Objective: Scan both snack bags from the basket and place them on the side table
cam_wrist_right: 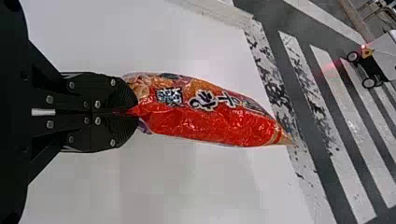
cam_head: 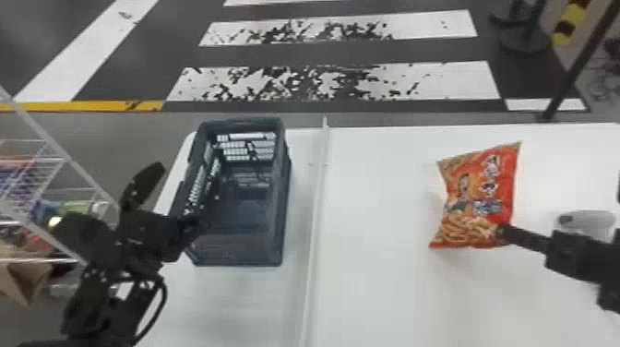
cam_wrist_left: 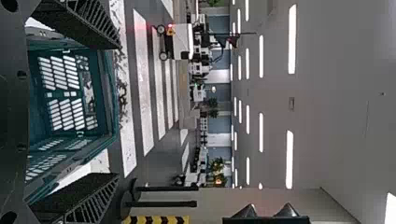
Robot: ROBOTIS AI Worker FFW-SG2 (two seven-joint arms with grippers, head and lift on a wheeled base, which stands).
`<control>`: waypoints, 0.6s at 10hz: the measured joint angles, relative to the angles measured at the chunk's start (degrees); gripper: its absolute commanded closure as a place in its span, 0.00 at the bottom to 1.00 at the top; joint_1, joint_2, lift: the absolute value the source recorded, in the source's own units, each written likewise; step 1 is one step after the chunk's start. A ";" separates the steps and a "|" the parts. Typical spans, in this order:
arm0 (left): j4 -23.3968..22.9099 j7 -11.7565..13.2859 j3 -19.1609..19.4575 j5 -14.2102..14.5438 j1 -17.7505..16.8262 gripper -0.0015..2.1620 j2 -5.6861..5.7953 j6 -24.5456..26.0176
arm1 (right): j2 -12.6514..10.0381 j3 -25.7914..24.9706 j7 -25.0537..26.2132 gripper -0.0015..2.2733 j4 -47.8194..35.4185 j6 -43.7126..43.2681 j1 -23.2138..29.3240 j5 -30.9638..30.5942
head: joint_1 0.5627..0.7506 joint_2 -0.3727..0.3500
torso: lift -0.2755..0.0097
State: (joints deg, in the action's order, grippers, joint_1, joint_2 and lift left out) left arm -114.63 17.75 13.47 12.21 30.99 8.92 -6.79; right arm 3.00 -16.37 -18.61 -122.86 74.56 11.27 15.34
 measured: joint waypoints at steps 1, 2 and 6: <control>0.05 0.00 0.03 0.07 -0.07 0.00 0.10 0.07 | 1.04 1.95 0.14 0.99 -3.07 -0.15 -0.03 -5.09 | 0.70 0.60 | 0.70; 0.13 0.00 0.05 0.09 -0.12 0.00 0.19 0.18 | 1.89 4.50 0.55 0.99 -6.10 -0.33 0.28 -10.87 | 0.70 0.58 | 0.70; 0.85 0.00 0.07 0.09 -0.38 0.00 0.22 0.42 | 8.24 25.58 0.62 0.99 -10.75 -1.24 3.39 -45.00 | 0.70 0.56 | 0.70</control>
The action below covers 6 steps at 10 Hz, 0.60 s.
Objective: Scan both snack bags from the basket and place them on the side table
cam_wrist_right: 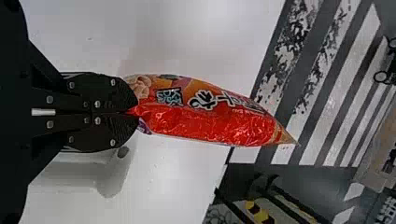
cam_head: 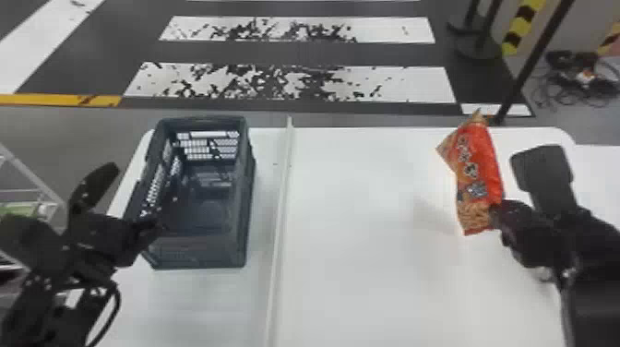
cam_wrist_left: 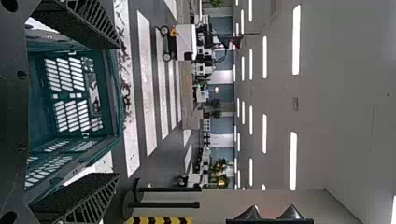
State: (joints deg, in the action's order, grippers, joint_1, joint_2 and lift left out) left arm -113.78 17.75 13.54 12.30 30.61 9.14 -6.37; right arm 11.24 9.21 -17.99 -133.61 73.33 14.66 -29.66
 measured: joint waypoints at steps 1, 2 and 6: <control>0.14 0.00 0.00 0.00 -0.07 0.00 0.00 0.01 | 2.76 8.36 -0.25 0.99 2.12 0.73 0.54 -11.99 | 0.70 0.56 | 0.70; 0.24 0.00 0.00 0.00 -0.14 0.00 0.00 0.03 | 4.93 15.72 -0.60 0.99 5.49 2.48 0.56 -20.54 | 0.70 0.57 | 0.70; 0.83 0.00 0.00 0.06 -0.28 0.00 0.00 0.02 | 7.36 30.01 -0.36 0.27 12.85 4.98 0.38 -25.41 | 0.70 0.69 | 0.70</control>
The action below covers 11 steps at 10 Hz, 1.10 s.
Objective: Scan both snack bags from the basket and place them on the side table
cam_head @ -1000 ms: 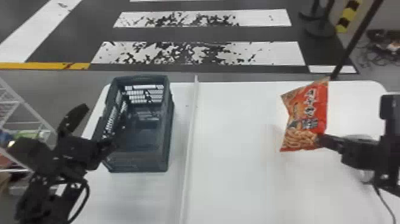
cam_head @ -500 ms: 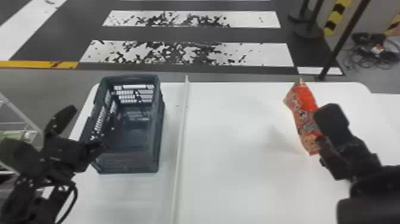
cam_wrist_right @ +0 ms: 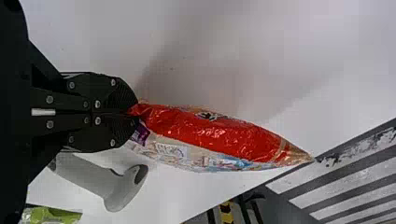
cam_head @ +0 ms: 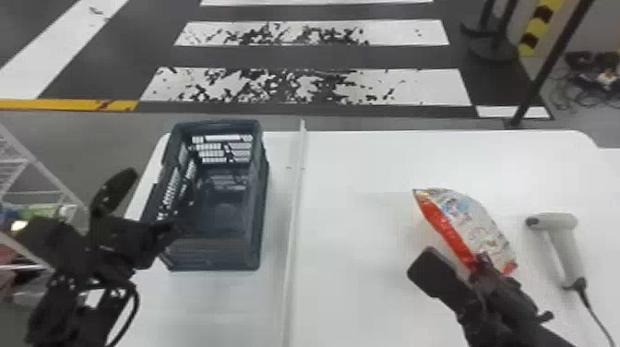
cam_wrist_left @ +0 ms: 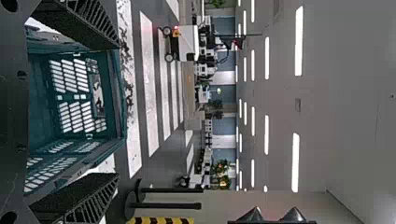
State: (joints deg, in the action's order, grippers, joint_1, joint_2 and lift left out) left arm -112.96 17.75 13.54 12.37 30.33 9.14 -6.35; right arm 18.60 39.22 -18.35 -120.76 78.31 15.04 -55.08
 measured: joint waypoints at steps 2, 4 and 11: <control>0.10 0.00 0.30 0.07 0.19 0.00 0.00 -0.01 | -0.14 -0.21 -0.03 0.00 -1.89 -0.28 0.34 8.45 | 0.70 0.75 | 0.70; 0.32 0.01 0.78 0.50 0.35 0.00 -0.04 -0.02 | -0.86 -6.65 -0.59 0.02 -6.42 -0.58 1.23 23.57 | 0.70 0.83 | 0.70; 0.96 0.45 1.32 0.90 0.61 0.00 -0.44 -0.02 | -7.01 -32.04 -4.46 0.99 -6.51 -12.73 1.89 53.68 | 0.70 0.84 | 0.70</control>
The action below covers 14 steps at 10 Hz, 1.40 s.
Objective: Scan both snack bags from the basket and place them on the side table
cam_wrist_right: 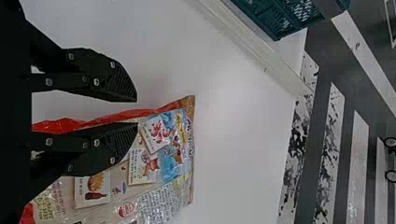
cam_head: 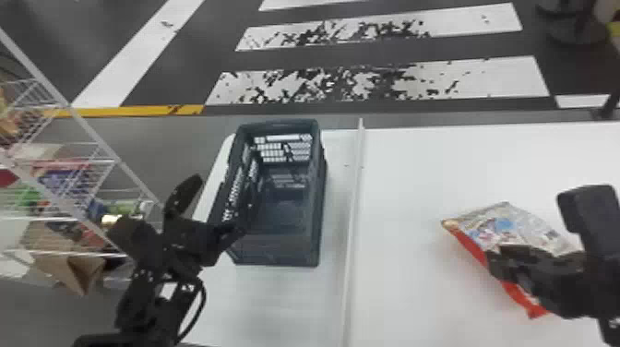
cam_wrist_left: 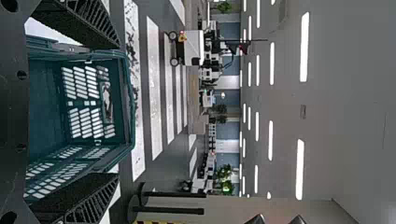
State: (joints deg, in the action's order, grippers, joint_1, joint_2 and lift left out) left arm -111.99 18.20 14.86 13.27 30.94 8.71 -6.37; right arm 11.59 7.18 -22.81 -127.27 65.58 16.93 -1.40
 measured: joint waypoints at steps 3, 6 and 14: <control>-0.01 0.04 0.10 0.01 0.14 0.00 -0.21 0.00 | -1.07 -0.64 -5.74 0.99 7.79 -7.95 -3.10 0.53 | 0.70 0.86 | 0.70; -0.07 0.07 0.24 0.00 0.26 0.00 -0.27 0.02 | -1.86 0.57 -7.98 0.99 16.76 -9.95 -8.77 0.13 | 0.70 0.88 | 0.70; 0.29 0.05 0.69 0.00 0.00 0.00 -0.24 0.35 | -3.06 0.49 -7.96 0.99 22.78 -12.31 -13.28 -2.81 | 0.70 0.85 | 0.70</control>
State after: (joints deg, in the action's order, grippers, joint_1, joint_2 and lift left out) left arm -111.71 18.25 15.55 13.27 30.94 8.46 -6.01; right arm 8.52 7.67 -30.76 -104.49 53.27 3.65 -4.21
